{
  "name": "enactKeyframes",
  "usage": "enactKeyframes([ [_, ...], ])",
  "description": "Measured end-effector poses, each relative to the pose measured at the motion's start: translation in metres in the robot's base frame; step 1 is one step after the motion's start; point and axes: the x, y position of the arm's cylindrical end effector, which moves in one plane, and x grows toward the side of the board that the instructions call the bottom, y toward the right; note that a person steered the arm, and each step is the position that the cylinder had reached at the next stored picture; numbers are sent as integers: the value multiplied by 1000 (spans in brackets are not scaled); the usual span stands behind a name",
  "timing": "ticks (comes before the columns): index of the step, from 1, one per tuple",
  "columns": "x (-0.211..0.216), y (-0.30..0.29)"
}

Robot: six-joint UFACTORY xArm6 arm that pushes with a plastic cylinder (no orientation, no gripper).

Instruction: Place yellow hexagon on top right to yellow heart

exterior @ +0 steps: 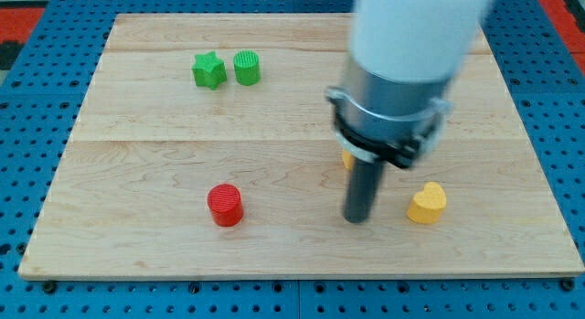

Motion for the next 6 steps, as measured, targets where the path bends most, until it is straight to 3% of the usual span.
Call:
enactKeyframes([
  [1,-64,-14],
  [2,-79,7],
  [4,-14,64],
  [6,-54,35],
])
